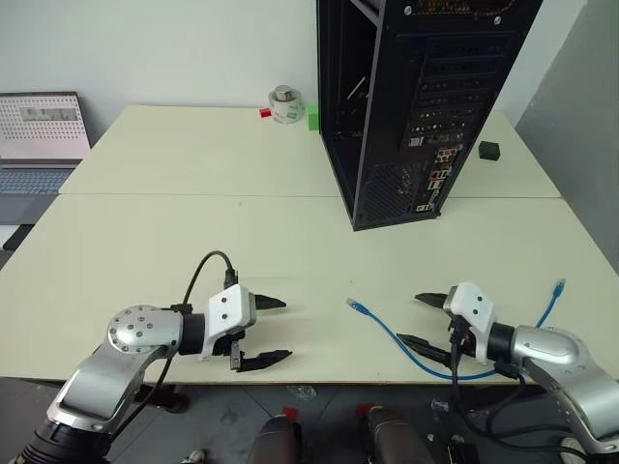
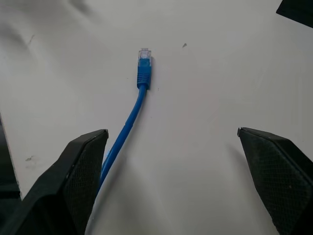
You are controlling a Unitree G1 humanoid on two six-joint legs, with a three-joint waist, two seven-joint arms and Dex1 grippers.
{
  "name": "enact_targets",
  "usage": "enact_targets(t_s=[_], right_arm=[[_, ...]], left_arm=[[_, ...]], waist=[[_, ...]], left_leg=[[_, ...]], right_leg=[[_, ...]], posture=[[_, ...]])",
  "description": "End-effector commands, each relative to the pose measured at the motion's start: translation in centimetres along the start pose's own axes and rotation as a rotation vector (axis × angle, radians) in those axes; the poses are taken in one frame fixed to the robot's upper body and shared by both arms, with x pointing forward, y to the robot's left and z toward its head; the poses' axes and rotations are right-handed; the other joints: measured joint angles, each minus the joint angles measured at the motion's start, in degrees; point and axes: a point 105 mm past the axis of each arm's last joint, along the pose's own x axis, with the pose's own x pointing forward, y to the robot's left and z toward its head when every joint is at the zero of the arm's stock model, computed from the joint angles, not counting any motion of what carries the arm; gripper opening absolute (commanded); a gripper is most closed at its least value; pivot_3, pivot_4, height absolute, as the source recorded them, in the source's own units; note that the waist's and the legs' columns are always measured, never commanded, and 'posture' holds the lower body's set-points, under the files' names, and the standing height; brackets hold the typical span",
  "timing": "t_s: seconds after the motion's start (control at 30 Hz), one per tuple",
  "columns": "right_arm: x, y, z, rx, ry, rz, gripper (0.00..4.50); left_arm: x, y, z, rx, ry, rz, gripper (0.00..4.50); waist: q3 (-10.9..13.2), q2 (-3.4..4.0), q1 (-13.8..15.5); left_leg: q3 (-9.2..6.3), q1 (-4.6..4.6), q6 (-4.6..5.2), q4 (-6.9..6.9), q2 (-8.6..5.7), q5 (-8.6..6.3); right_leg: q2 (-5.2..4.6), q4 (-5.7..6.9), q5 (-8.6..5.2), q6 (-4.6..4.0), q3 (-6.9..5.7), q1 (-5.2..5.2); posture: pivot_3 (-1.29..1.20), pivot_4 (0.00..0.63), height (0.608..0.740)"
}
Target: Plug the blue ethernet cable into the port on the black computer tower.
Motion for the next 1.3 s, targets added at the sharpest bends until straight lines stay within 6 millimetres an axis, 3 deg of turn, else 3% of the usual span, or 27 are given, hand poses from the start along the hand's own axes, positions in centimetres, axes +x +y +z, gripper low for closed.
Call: enact_targets(t_s=[0.03, 0.13, 0.23, 0.53, 0.8, 1.0, 1.3], right_arm=[[1.5, 0.8, 0.5, -0.014, -0.026, 0.016, 4.50], [2.4, 1.0, 0.2, -0.020, -0.015, 0.008, 4.50], [3.0, 1.4, -0.3, -0.045, 0.006, 0.012, 4.02], [2.8, 0.9, -1.1, -0.067, 0.049, -0.006, 1.96], [2.3, 0.4, -0.4, -0.148, 0.042, -0.003, 0.05], [2.8, -0.6, 1.7, -0.264, 0.011, 0.031, 0.05], [4.1, -0.4, 5.4, -0.419, -0.046, 0.167, 0.05]], left_arm=[[0.5, -0.2, 0.0, 0.037, -0.015, -0.009, 4.47], [0.8, -0.4, -0.2, 0.042, -0.019, -0.011, 4.47], [0.5, -0.4, -0.2, 0.046, -0.020, -0.010, 4.50], [0.3, -0.2, 0.0, 0.035, -0.028, -0.007, 4.50], [0.7, 1.0, 0.3, 0.007, -0.054, 0.031, 4.50], [1.1, 3.1, 1.9, -0.008, -0.134, 0.117, 4.50], [2.2, 4.4, 3.1, -0.031, -0.156, 0.104, 4.50]], waist=[[0.00, 0.00, -0.01], [0.00, 0.00, 0.01], [0.00, 0.00, 0.00], [-0.01, -0.01, 0.00], [-0.02, -0.03, 0.00], [-0.01, -0.03, 0.00], [-0.01, -0.03, -0.04]], left_leg=[[0.00, 0.01, 0.00, 0.00, 0.01, 0.00], [0.00, -0.01, 0.00, 0.01, 0.00, 0.00], [0.00, -0.01, 0.00, 0.01, -0.01, 0.00], [-0.01, -0.01, 0.00, 0.01, 0.00, 0.00], [-0.01, -0.01, 0.00, 0.01, -0.02, 0.00], [-0.01, -0.01, 0.00, 0.04, -0.02, 0.00], [-0.05, -0.04, 0.00, 0.08, -0.02, 0.00]], right_leg=[[0.01, 0.00, 0.00, 0.00, 0.00, 0.00], [0.00, 0.00, 0.01, -0.02, 0.00, 0.00], [-0.01, 0.00, 0.02, -0.03, -0.01, 0.00], [0.00, 0.00, 0.01, -0.03, -0.02, -0.01], [0.00, 0.00, 0.01, -0.02, -0.03, -0.01], [0.01, 0.03, 0.04, -0.07, -0.03, -0.01], [0.02, 0.04, 0.12, -0.21, -0.07, -0.02]], posture=[[0.00, 0.150, 0.740], [0.00, 0.150, 0.740], [0.00, 0.150, 0.740], [0.00, 0.150, 0.740], [0.00, 0.150, 0.740], [0.00, 0.150, 0.740], [0.00, 0.150, 0.740]])
